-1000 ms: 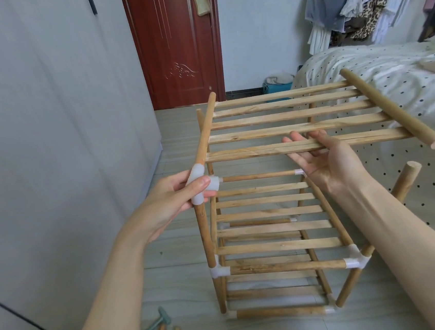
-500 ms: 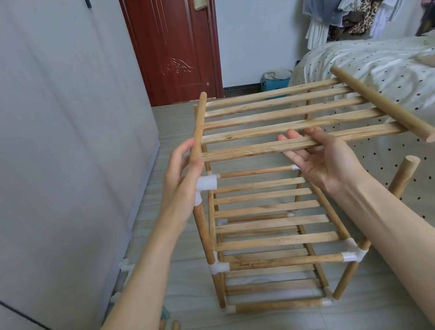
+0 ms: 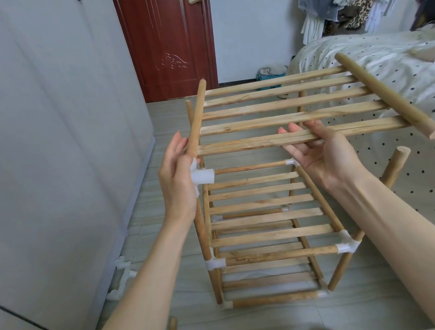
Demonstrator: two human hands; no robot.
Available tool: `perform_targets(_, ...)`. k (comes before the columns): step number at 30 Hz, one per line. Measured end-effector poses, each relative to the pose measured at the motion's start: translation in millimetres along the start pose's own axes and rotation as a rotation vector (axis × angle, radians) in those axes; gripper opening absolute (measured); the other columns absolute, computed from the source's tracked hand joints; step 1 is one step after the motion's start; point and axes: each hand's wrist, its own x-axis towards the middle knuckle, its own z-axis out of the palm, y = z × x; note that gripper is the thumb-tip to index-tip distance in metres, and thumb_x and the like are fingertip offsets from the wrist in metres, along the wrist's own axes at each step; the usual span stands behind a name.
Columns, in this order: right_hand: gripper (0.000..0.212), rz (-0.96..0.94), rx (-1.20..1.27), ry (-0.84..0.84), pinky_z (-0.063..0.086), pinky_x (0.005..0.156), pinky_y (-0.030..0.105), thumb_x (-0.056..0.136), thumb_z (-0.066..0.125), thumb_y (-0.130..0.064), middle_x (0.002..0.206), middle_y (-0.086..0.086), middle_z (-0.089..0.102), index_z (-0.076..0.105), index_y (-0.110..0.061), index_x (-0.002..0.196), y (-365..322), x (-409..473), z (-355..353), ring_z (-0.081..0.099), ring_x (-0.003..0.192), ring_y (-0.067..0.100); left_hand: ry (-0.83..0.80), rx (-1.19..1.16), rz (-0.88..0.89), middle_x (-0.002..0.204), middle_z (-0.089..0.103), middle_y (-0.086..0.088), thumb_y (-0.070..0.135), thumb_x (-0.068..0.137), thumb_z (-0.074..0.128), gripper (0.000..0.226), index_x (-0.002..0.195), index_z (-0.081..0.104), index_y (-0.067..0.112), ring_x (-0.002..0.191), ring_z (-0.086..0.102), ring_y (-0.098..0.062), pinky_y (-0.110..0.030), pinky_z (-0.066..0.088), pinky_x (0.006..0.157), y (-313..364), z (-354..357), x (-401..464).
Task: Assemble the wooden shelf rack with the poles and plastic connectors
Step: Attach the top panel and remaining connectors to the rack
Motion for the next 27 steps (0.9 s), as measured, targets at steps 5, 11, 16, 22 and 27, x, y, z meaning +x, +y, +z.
perform_targets(5, 0.019, -0.002, 0.016, -0.007, 0.059, 0.067, 0.04, 0.099, 0.04, -0.011, 0.083, 0.018, 0.072, 0.047, -0.007, 0.116, 4, 0, -1, 0.07, 0.087, 0.033, 0.087, -0.143, -0.166, 0.102, 0.059, 0.01, 0.029, 0.097, 0.038, 0.031, 0.123, 0.054, 0.024, 0.092, 0.059, -0.016, -0.014, 0.052, 0.061, 2, 2, 0)
perform_targets(11, 0.013, 0.01, 0.001, 0.0, 0.058, 0.073, 0.043, 0.099, 0.042, -0.011, 0.081, 0.017, 0.072, 0.05, -0.007, 0.108, 3, 0, 0, 0.07, 0.087, 0.034, 0.193, -0.18, -0.201, 0.096, 0.064, 0.0, 0.03, 0.097, 0.034, 0.024, 0.105, 0.057, 0.027, 0.082, 0.061, -0.017, -0.015, 0.049, 0.052, 5, 5, 1)
perform_targets(16, 0.015, 0.016, -0.019, -0.008, 0.059, 0.073, 0.042, 0.099, 0.041, -0.012, 0.082, 0.017, 0.073, 0.05, -0.008, 0.112, 5, 0, 0, 0.07, 0.088, 0.033, 0.313, -0.109, -0.145, 0.106, 0.064, -0.015, 0.026, 0.096, 0.034, 0.017, 0.092, 0.05, 0.027, 0.09, 0.063, -0.021, -0.022, 0.046, 0.06, 3, 7, 1)
perform_targets(22, 0.018, 0.014, -0.006, 0.003, 0.059, 0.066, 0.04, 0.099, 0.042, -0.011, 0.081, 0.017, 0.072, 0.048, -0.006, 0.114, 9, -1, -2, 0.07, 0.086, 0.033, 0.321, -0.051, -0.159, 0.104, 0.062, -0.013, 0.025, 0.094, 0.034, 0.019, 0.082, 0.048, 0.026, 0.083, 0.059, -0.014, -0.019, 0.039, 0.056, 2, 5, 3)
perform_targets(27, 0.011, 0.039, 0.025, 0.01, 0.058, 0.065, 0.04, 0.098, 0.042, -0.009, 0.087, 0.02, 0.072, 0.048, -0.009, 0.107, 11, -3, -7, 0.07, 0.089, 0.034, 0.122, -0.131, -0.261, 0.106, 0.06, -0.011, 0.026, 0.096, 0.036, 0.024, 0.105, 0.058, 0.02, 0.082, 0.058, -0.016, -0.02, 0.051, 0.061, 6, 1, 7)
